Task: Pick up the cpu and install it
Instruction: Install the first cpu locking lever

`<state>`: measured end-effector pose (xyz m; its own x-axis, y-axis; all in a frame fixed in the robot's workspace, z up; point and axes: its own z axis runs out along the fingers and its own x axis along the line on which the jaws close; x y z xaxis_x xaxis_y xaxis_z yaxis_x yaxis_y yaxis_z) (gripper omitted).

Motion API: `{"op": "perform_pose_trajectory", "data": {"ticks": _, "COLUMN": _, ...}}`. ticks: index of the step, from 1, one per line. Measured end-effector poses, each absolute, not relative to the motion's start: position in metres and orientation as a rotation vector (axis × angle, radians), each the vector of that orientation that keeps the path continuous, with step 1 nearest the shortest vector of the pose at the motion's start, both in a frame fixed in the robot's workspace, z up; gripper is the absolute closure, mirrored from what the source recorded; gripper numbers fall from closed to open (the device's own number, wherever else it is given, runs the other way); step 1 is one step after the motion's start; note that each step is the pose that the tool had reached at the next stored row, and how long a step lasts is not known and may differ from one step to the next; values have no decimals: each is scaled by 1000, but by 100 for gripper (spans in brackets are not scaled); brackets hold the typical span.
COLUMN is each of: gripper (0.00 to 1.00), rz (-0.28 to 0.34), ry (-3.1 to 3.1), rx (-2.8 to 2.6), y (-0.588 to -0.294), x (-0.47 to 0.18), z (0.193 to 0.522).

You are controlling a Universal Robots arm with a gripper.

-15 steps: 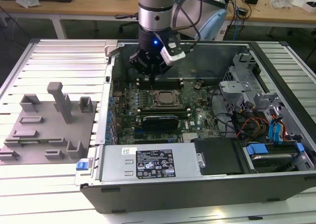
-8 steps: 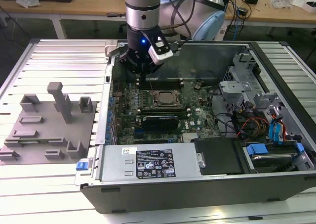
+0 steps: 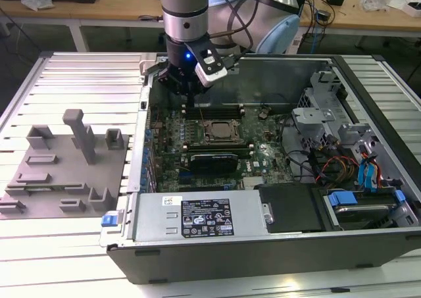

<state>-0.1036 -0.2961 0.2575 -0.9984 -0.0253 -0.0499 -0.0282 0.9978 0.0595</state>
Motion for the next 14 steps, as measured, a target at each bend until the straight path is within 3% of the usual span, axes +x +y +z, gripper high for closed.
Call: {"op": "perform_pose_trajectory", "data": {"ticks": 14, "gripper": 89, "rz": 95, "ry": 3091, "rx": -41, "y": -307, "x": -78, "z": 255}}
